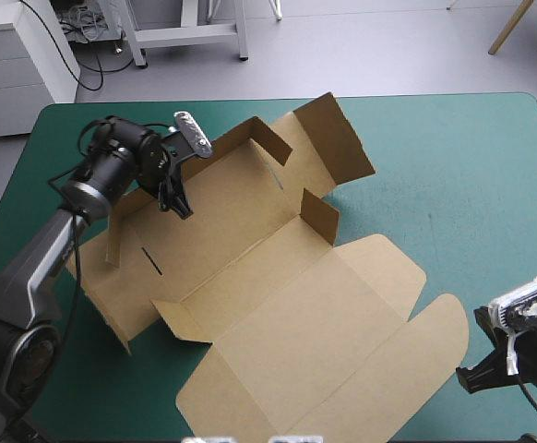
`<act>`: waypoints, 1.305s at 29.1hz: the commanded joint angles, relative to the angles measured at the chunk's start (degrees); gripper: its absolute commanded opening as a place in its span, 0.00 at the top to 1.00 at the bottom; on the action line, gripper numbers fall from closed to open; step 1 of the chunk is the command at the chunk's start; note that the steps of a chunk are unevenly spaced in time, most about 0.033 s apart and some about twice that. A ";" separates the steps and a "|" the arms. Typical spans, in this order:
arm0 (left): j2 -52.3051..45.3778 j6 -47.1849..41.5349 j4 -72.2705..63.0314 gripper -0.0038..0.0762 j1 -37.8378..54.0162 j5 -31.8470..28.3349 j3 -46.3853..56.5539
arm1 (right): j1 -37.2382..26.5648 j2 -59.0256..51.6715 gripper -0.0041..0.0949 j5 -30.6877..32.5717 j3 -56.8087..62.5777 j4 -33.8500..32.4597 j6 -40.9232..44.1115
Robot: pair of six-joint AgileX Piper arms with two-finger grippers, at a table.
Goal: Fold the box
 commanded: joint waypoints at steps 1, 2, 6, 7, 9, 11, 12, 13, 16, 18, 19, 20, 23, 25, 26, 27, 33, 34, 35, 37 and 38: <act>0.44 0.27 10.26 0.96 -4.29 -4.61 -4.21 | -0.42 0.51 0.98 -3.47 -1.38 -0.92 -0.32; 0.87 0.27 12.77 0.96 -5.16 -5.52 -4.21 | -0.42 0.51 0.98 -3.47 -1.38 -0.92 -0.32; 2.60 0.39 16.97 0.96 -8.22 -9.67 -4.21 | -0.42 0.51 0.98 -3.66 -1.38 -0.92 -0.32; 2.87 0.49 17.58 0.96 -8.81 -10.63 -4.21 | -0.42 0.51 0.98 -3.76 -1.38 -0.92 -0.32; 3.18 1.06 18.76 0.96 -9.90 -12.34 -4.21 | -0.42 0.51 0.98 -3.76 -1.38 -0.92 -0.32; 3.29 1.06 20.94 0.96 -11.21 -13.37 -4.21 | -0.42 0.51 0.98 -3.76 -1.38 -0.92 -0.32; 3.29 0.65 21.65 0.96 -12.04 -13.65 -4.21 | -0.42 0.51 0.98 -3.76 -1.38 -0.92 -0.32; 3.29 -0.93 21.88 0.96 -13.01 -13.35 -4.21 | -0.42 0.51 0.98 -3.76 -1.38 -0.92 -0.32; 3.19 -1.18 21.77 0.96 -16.16 -10.68 -4.21 | -0.42 0.51 0.98 -3.76 -1.38 -0.92 -0.32; 3.08 -0.93 22.03 0.96 -17.82 -10.67 -4.08 | -0.42 0.51 0.98 -3.76 -1.38 -0.92 -0.32; 2.82 -0.94 22.16 0.96 -18.55 -11.27 -3.62 | -0.42 0.51 0.98 -3.76 -1.38 -0.92 -0.32; 2.41 -0.94 22.45 0.96 -19.09 -11.98 -3.01 | -0.42 0.51 0.98 -3.76 -1.38 -0.92 -0.32; 0.62 -2.62 24.89 0.96 -20.84 -13.94 0.35 | -0.42 0.51 0.98 -3.51 -1.38 -1.52 0.00; -0.73 -4.78 28.40 0.96 -22.05 -14.92 3.26 | -0.42 0.51 0.98 -3.51 -1.38 -1.92 0.00; -1.52 -6.31 30.92 0.96 -22.72 -15.70 5.16 | -0.42 0.51 0.98 -3.51 -1.38 -2.16 0.00; -2.13 -7.85 33.13 0.96 -23.55 -16.47 6.40 | -0.42 0.51 0.98 -3.51 -1.38 -2.28 0.00; -5.77 -20.15 49.90 0.96 -28.47 -21.95 13.54 | -0.42 0.51 0.98 -3.47 -1.38 -3.81 0.00; -5.94 -21.64 52.42 0.96 -29.26 -22.52 14.53 | -0.42 0.51 0.98 -3.47 -1.38 -3.94 0.54; -6.18 -23.30 54.81 0.96 -30.03 -22.68 15.35 | -0.42 0.51 0.98 -3.47 -1.38 -4.06 0.61; -6.44 -28.10 61.03 0.96 -31.92 -23.04 17.54 | -0.42 0.51 0.98 -3.47 -1.38 -4.89 1.54; -6.44 -30.21 62.91 0.96 -32.42 -23.04 18.10 | -0.42 0.51 0.98 -3.47 -1.38 -5.35 1.85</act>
